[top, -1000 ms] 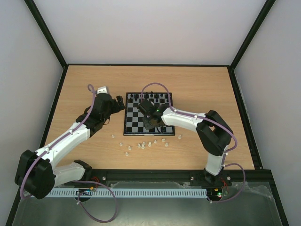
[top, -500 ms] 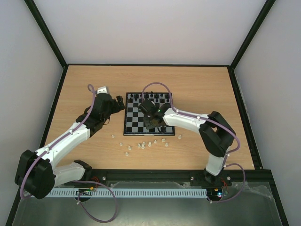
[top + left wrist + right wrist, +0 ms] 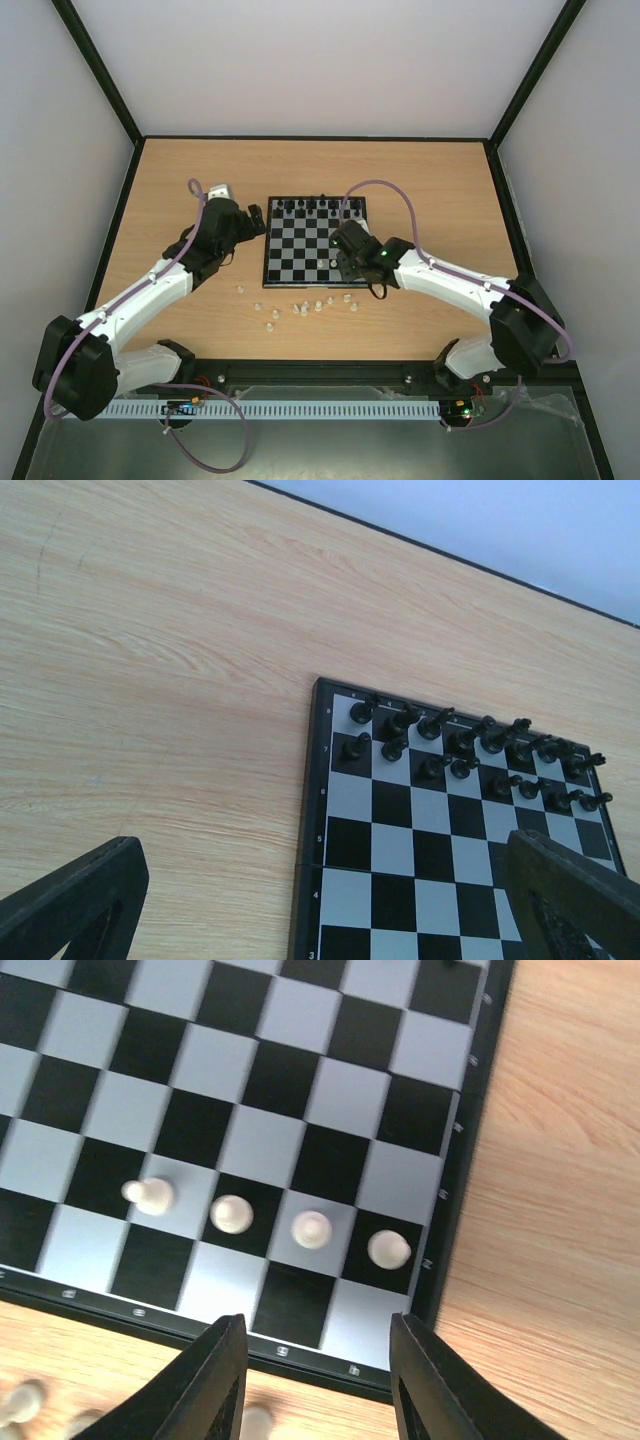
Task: Set up the chess pieces on the board
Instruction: Pick up the chess piece at the center of the board.
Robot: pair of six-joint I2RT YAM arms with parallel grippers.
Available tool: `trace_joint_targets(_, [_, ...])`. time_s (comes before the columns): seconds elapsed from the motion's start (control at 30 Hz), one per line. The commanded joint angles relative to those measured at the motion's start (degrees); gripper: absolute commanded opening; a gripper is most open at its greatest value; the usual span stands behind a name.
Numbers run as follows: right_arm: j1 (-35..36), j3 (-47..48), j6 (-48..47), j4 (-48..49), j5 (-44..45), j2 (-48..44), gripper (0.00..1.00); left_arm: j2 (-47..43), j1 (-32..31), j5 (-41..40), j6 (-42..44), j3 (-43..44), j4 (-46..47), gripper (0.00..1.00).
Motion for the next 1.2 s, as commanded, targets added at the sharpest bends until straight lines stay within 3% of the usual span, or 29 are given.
trace_joint_targets(0.0, [-2.81, -4.09, -0.02, 2.61, -1.31, -3.35, 0.40, 0.49, -0.02, 0.27, 0.06, 0.46, -0.96, 0.99])
trace_joint_targets(0.2, [-3.07, -6.39, -1.78, 3.70, -7.31, -4.88, 0.33, 0.97, -0.07, -0.04, 0.04, 0.12, -0.26, 1.00])
trace_joint_targets(0.53, [-0.39, -14.31, 1.72, 4.96, -13.76, -7.87, 0.32, 3.16, -0.07, 1.18, -0.10, 0.20, 0.64, 0.99])
trace_joint_targets(1.17, [12.82, -3.85, 2.85, 5.30, -13.12, 2.49, 0.29, 1.12, -0.07, -0.17, 0.21, 0.24, -0.31, 1.00])
